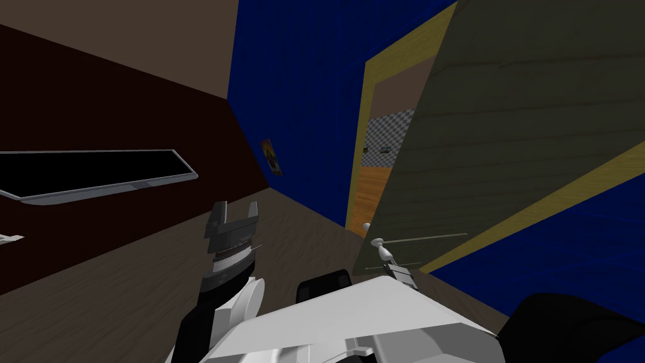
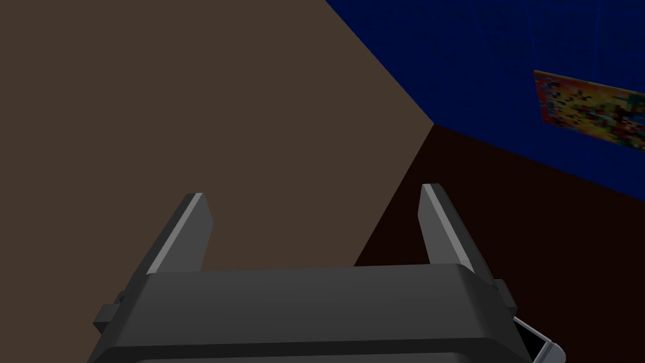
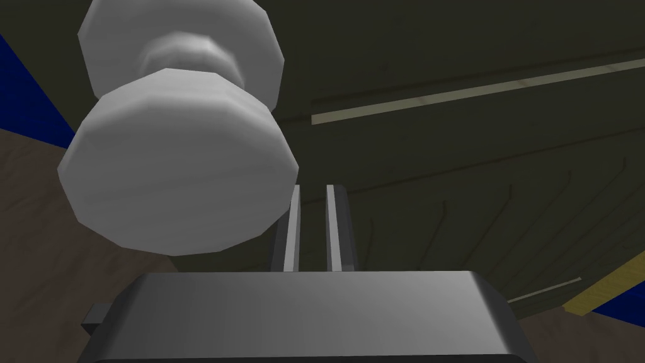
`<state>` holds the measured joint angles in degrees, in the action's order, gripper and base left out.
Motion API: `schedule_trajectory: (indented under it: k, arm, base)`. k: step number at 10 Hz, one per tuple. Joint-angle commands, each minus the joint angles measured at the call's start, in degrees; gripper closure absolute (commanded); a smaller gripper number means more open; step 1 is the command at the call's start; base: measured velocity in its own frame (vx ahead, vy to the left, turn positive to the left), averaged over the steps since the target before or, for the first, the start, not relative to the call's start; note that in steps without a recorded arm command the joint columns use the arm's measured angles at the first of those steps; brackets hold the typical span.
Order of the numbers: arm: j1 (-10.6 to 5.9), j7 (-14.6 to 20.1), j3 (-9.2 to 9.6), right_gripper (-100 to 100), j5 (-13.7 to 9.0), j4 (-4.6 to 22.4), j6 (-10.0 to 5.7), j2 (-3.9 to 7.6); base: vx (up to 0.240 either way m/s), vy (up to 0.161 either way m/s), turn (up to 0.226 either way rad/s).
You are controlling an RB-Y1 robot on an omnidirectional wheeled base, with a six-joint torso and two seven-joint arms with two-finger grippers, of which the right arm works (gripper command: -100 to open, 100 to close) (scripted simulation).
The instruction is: Pull the door open
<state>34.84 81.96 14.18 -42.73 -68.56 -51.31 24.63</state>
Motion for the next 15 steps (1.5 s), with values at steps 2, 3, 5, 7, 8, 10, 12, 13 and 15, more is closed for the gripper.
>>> schedule_trajectory:
  k: [2, 3, 5, 7, 8, 10, 12, 13, 15]
  arm:
    - [0.20, 0.4, 0.12, -100, 0.0, -2.1, -0.66, 0.57]
    - [0.55, 0.6, 0.10, -100, -0.2, -2.5, -0.50, 0.91]
    - [1.16, 0.3, -0.08, -100, -0.7, -1.5, 0.96, 0.88]
    - [1.16, 0.3, -0.08, 100, -0.7, -1.5, 0.96, 0.88]
    - [1.16, 0.3, -0.08, 100, -0.7, -1.5, 0.96, 0.88]
    - [1.16, 0.3, -0.08, 100, -0.7, -1.5, 0.96, 0.88]
    - [0.35, 0.4, 0.34, -100, 0.0, -0.2, 0.69, 0.61]
    - [-0.20, 0.5, 0.65, -100, 0.4, 0.2, 0.20, 0.42]
    - [-1.52, 0.6, 1.38, -100, 1.5, 1.0, -0.98, -0.02]
  base:
    - [0.015, 0.015, 0.002]
    - [0.022, 0.018, -0.009]
    - [0.024, 0.003, -0.008]
    - [-0.001, -0.015, 0.001]
    - [-0.006, -0.003, -0.005]
    - [0.000, 0.000, 0.000]
    - [-0.063, -0.028, 0.044]
    - [-0.215, -0.082, 0.105]
    - [-0.202, -0.035, 0.075]
